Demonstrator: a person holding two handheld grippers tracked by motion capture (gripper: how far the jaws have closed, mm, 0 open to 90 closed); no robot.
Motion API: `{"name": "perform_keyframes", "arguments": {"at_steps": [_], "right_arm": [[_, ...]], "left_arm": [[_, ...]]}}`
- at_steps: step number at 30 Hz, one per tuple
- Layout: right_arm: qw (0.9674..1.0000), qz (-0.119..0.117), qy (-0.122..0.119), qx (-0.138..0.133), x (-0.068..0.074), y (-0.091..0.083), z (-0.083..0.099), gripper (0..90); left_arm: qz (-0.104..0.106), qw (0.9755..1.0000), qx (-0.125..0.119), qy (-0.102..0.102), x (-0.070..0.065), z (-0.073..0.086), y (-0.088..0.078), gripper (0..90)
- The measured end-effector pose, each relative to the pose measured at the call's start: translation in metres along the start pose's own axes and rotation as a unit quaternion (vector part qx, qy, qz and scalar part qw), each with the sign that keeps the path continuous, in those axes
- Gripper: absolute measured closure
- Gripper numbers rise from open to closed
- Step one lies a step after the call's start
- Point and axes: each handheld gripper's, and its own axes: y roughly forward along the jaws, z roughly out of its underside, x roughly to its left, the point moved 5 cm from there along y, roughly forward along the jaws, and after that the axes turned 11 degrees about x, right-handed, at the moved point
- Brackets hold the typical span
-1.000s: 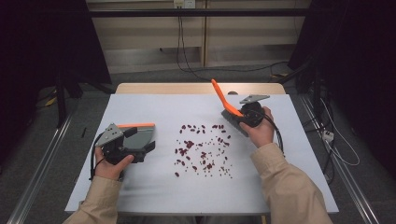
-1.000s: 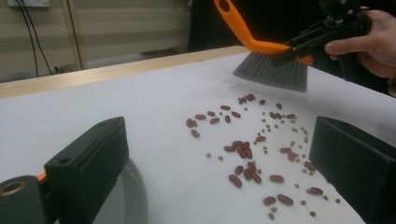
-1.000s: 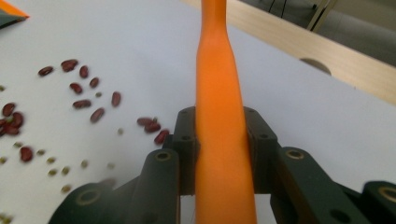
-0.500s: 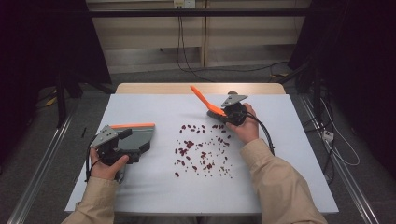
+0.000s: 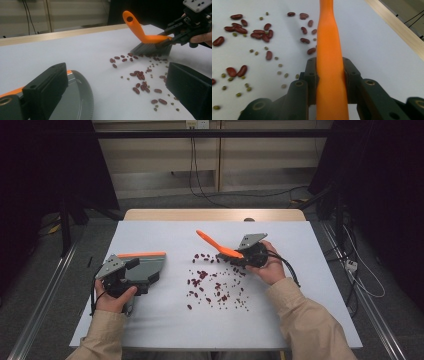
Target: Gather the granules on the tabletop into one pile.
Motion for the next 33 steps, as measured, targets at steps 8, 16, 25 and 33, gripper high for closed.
{"name": "perform_keyframes", "arguments": {"at_steps": [8,16,25,33], "right_arm": [[0.9996,-0.022,-0.017,-0.003,0.017,-0.009,0.004,71.0],[0.9990,-0.035,-0.027,-0.004,0.031,-0.015,0.006,71.0],[0.9988,-0.040,-0.014,-0.023,0.034,-0.023,0.002,71.1],[0.9979,-0.029,0.014,-0.056,0.011,-0.025,-0.013,71.1]], "left_arm": [[-0.001,1.0000,0.004,0.005,-0.001,0.001,0.001,4.3],[-0.001,1.0000,0.006,0.006,-0.002,0.001,0.002,4.3],[0.005,0.9999,0.006,0.009,-0.005,0.001,0.002,4.4],[0.010,0.9998,0.009,0.012,-0.007,0.001,0.004,4.5]]}}
